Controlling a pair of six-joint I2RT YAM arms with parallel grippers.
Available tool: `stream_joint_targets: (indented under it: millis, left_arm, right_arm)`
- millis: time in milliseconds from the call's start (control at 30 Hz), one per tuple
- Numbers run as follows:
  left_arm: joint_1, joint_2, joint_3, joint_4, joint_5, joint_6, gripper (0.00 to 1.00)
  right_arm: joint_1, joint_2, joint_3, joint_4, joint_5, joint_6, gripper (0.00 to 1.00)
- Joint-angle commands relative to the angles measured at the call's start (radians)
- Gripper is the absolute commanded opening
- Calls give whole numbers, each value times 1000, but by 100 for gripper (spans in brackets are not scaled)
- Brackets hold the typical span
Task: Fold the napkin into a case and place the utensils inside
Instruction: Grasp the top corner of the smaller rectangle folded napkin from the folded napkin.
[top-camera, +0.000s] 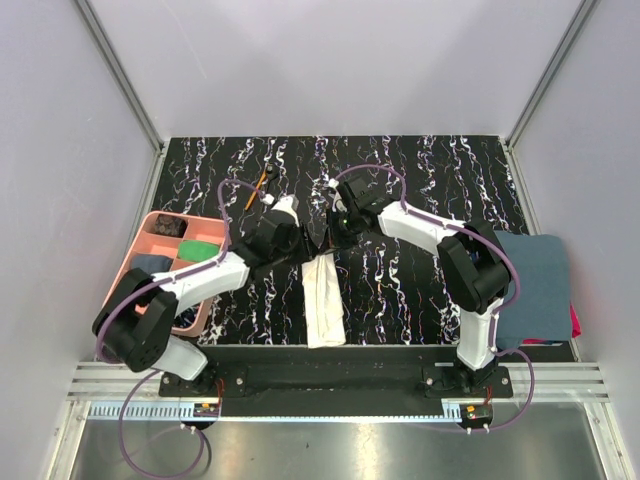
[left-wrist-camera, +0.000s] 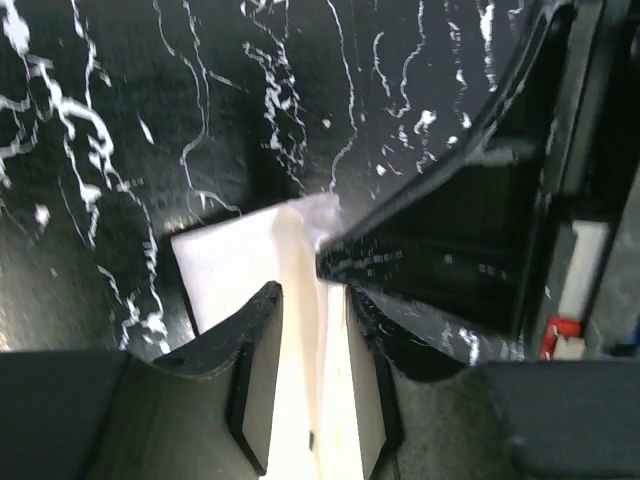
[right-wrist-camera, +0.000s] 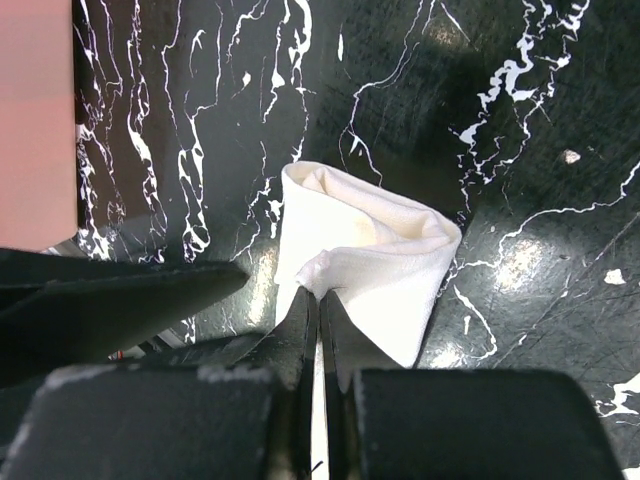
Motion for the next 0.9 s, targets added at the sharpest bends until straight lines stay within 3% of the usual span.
stream_joint_targets:
  millis: [0,167,467,867]
  left_arm:
    - [1,63,59,-74,-46,148,33]
    - [-16,101,87,-108,-65,202,24]
    - [-91,116,92,-113,-137,228,36]
    - [-126,230,185,-216,-274,224,32]
  right_arm:
    - [0,-36,-3,30,-41,20,0]
    - [-9,-46,-22,32,-55,25,0]
    - [-13,-42,-39,46,-74,38,0]
    - [-14,-45,-43,62,-90,57,0]
